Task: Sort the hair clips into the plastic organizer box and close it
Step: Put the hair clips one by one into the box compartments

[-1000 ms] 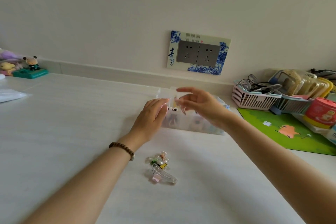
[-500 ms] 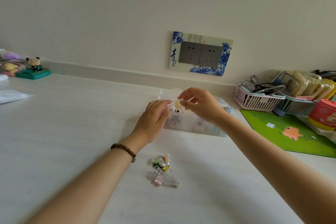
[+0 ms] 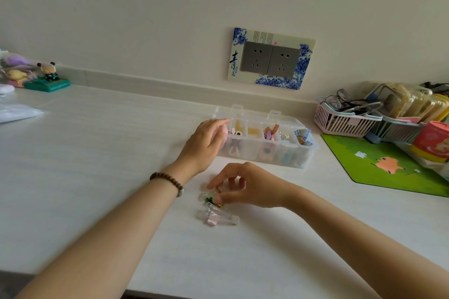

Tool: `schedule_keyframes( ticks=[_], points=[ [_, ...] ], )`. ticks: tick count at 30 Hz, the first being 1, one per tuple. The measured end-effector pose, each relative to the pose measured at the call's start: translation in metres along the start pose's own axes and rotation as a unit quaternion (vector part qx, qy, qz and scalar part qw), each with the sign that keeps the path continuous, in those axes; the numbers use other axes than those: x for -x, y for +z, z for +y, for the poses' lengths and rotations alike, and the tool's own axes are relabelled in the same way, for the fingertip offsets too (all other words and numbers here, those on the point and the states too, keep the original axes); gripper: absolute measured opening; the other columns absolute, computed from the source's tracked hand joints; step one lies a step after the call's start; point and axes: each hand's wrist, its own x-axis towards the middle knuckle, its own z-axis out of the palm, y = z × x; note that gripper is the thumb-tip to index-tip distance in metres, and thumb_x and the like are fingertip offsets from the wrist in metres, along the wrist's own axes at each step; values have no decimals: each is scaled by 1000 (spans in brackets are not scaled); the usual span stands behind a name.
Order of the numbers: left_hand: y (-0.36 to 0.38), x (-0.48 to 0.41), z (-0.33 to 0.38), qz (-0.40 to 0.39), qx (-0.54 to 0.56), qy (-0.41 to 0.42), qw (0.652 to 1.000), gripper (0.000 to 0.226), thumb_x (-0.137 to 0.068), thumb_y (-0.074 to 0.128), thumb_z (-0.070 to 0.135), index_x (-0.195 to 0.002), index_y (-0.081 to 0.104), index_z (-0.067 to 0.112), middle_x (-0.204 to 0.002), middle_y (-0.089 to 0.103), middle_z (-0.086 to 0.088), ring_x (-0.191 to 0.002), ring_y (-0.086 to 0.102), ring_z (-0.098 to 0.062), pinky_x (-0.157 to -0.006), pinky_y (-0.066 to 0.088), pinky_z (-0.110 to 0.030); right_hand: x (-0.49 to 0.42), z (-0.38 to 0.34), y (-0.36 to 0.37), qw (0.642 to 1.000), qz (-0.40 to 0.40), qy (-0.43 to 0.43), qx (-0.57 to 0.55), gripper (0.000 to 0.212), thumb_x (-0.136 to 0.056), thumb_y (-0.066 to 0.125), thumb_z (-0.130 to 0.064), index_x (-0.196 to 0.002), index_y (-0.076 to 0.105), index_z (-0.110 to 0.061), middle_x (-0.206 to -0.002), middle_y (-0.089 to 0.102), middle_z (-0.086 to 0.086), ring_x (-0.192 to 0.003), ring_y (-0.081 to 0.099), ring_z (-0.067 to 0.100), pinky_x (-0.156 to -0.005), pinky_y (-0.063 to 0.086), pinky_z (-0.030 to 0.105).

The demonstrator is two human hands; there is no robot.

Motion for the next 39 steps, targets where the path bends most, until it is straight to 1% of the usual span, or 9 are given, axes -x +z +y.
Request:
schedule_keyframes(
  ticks=[4,10,17,22,25,29,31,35,39],
  points=[
    [0,1,1,-2,1,0,1000,39,-98,28,31,-130,46,21,-136,45,1,-128,36,-10,-101,27,-21,-1,1,-2,1000,7,-4,21,22,-78,73,-28,-100,71,-23,-86,64,-4,-67,49,6,-65,44,17],
    [1,0,1,-2,2,3,1000,38,-98,29,29,-130,47,20,-136,45,2,-130,34,-10,-101,24,-19,1,15,-7,997,71,14,8,5,-80,70,-25,-83,73,-21,-73,68,-10,-63,52,4,-61,43,19],
    [2,-1,-1,-1,5,6,1000,38,-98,28,30,-130,46,21,-135,46,4,-129,33,-9,-102,25,-21,-2,26,-20,986,156,32,-42,10,-81,69,-24,-82,73,-15,-79,71,-5,-69,59,12,-68,49,25],
    [3,-4,-8,13,7,21,1000,43,-94,26,38,-126,50,21,-132,50,2,-127,37,-11,-103,28,-23,-22,13,-52,965,261,13,-21,13,-82,67,-21,-88,72,-11,-81,69,-3,-63,57,-6,-60,45,7],
    [1,-6,-11,29,17,21,999,46,-93,24,42,-123,52,23,-129,52,2,-124,40,-11,-104,32,-29,-25,5,-53,981,191,28,-9,12,-83,66,-21,-90,72,-13,-79,70,-4,-63,62,1,-54,48,10],
    [1,-8,-17,28,20,5,999,44,-92,25,40,-124,52,27,-130,52,5,-125,39,-9,-106,34,-35,-15,6,-28,993,47,18,108,20,-79,70,-29,-95,71,-18,-95,70,-6,-79,65,9,-70,52,16],
    [3,-8,-19,23,17,6,1000,43,-93,25,40,-125,51,27,-131,51,4,-126,38,-9,-106,34,-36,-11,9,-20,992,36,26,122,23,-77,73,-30,-97,71,-20,-98,68,-5,-80,62,10,-71,50,20],
    [5,-9,-20,27,23,7,999,43,-94,26,39,-125,52,26,-131,51,4,-127,38,-9,-106,34,-36,-10,15,-17,996,48,21,69,13,-77,73,-20,-89,72,-16,-84,70,1,-67,57,5,-63,46,11],
    [5,-10,-22,26,25,5,999,45,-93,25,41,-125,52,26,-132,51,4,-127,37,-9,-106,34,-36,-9,16,-18,997,77,5,26,9,-78,73,-14,-86,71,-12,-83,70,6,-65,58,6,-65,50,20]
  ],
)
